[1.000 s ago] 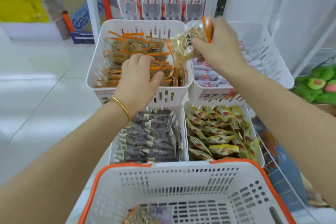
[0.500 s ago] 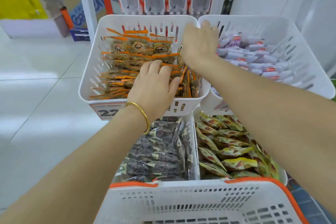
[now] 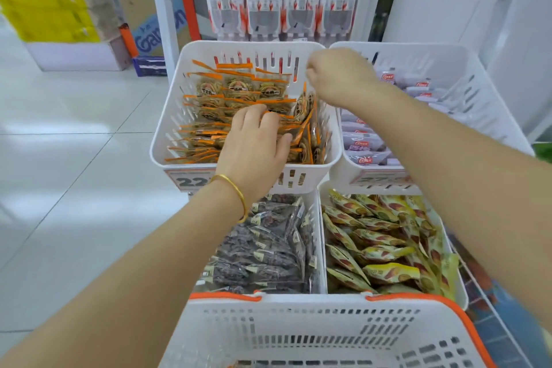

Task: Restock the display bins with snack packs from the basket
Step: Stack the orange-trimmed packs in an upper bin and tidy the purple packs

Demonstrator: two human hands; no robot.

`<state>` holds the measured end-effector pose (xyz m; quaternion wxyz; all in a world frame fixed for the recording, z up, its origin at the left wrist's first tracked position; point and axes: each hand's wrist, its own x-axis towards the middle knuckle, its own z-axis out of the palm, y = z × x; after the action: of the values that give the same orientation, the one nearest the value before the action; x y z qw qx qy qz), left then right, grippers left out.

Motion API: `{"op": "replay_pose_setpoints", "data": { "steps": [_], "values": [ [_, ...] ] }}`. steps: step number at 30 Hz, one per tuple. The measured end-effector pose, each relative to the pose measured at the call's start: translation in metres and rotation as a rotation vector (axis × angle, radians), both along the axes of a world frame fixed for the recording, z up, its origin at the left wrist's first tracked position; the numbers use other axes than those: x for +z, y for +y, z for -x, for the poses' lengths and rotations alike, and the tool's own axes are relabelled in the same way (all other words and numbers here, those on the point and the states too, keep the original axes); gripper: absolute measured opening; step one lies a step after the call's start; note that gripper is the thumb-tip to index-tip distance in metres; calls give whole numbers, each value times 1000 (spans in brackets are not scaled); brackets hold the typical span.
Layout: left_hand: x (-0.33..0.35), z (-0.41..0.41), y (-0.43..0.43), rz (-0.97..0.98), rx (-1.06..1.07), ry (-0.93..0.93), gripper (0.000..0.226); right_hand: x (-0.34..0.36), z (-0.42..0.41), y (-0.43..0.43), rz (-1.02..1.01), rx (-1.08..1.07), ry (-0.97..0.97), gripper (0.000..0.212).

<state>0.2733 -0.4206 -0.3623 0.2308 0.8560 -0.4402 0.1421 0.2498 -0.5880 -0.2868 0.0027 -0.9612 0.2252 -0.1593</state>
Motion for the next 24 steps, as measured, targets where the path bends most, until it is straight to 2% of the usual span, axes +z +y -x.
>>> {"op": "replay_pose_setpoints", "data": {
  "steps": [2,5,7,9,12,15,17,20,24],
  "values": [
    [4,17,19,84,-55,-73,37,7,42,10,-71,27,-174,28],
    [1,59,62,91,-167,-88,39,-11,126,52,-310,133,-269,24],
    [-11,89,95,-58,-211,-75,40,-42,171,83,-564,235,-217,18],
    [-24,121,126,-306,-213,-36,44,-81,201,111,-788,296,-59,15],
    [-44,168,162,-681,-186,165,43,-149,228,143,-988,286,194,19],
    [-63,201,182,-905,-192,274,51,-213,249,164,-1013,220,409,21],
    [-73,213,190,-955,-210,291,50,-250,262,171,-1016,169,532,20],
    [-80,213,192,-974,-220,295,48,-292,276,174,-987,97,608,25],
    [-94,202,186,-1096,-240,187,47,-341,282,178,-866,59,741,52]
  ]
}}
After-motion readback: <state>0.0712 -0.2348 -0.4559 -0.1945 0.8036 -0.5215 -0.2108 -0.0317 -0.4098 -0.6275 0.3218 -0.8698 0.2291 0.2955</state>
